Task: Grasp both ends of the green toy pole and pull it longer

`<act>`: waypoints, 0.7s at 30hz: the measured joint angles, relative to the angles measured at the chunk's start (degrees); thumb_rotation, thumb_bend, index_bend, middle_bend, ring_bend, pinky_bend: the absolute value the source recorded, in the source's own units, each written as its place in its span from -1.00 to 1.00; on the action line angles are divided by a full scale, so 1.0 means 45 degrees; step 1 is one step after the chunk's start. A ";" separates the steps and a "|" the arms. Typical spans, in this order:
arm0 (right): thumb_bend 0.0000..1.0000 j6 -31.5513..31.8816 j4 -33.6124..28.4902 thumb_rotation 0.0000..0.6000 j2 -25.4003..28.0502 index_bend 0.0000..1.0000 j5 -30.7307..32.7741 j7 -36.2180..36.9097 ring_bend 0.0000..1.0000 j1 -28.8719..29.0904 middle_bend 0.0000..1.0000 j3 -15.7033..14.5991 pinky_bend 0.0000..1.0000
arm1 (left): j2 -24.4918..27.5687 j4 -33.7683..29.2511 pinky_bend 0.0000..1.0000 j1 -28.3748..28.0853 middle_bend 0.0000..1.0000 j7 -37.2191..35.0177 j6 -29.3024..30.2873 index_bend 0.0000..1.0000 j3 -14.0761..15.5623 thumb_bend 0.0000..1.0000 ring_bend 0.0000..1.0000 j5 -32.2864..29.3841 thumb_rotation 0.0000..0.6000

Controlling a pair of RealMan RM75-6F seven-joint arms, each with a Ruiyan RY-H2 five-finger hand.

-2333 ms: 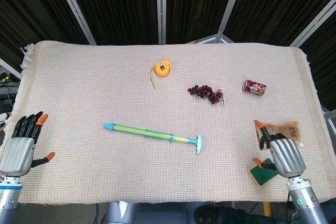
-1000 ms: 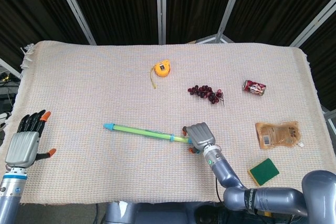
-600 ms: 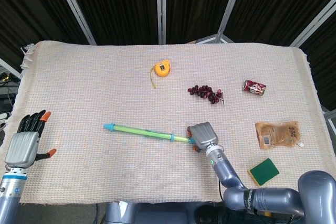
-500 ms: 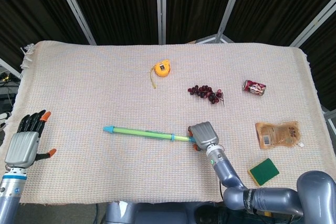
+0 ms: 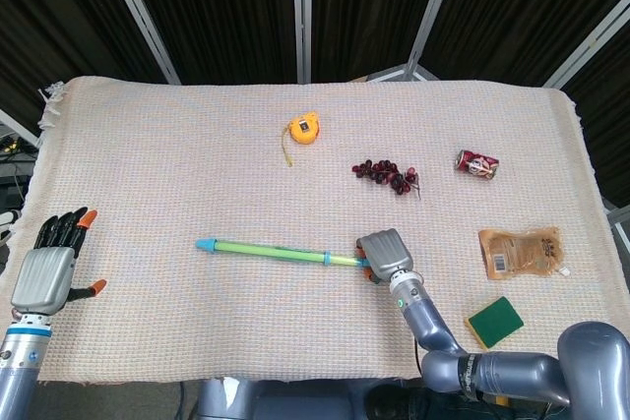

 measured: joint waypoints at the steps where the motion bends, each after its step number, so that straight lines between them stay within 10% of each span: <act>1: -0.22 0.0003 -0.0003 1.00 0.0007 0.26 -0.0017 0.0038 1.00 -0.0012 1.00 0.0008 1.00 | -0.0020 0.0032 -1.00 -0.0014 -1.00 0.0012 -0.0035 -1.00 -0.0008 -1.00 -1.00 -0.0024 1.00; 5: -0.10 -0.0004 -0.0102 1.00 0.0139 0.32 -0.0031 0.0181 1.00 -0.0068 1.00 0.0059 1.00 | -0.0197 0.0308 -0.66 -0.0194 -0.54 0.0074 -0.0279 -1.00 -0.0110 -1.00 -0.61 -0.0124 1.00; 12: 0.00 -0.0008 -0.0394 1.00 0.0427 0.35 0.0239 0.0079 1.00 -0.0089 1.00 0.0049 1.00 | -0.1043 0.1695 0.77 -0.1149 0.35 -0.0269 -0.1224 -0.73 -0.0406 -1.00 0.32 0.0259 1.00; 21: 0.02 0.0083 -0.0921 1.00 0.0714 0.35 0.1363 -0.0191 1.00 0.0035 1.00 0.0262 1.00 | -0.3725 0.4387 1.00 -0.3428 0.76 -0.1397 -0.3841 -0.31 -0.0668 -0.87 0.64 0.0895 1.00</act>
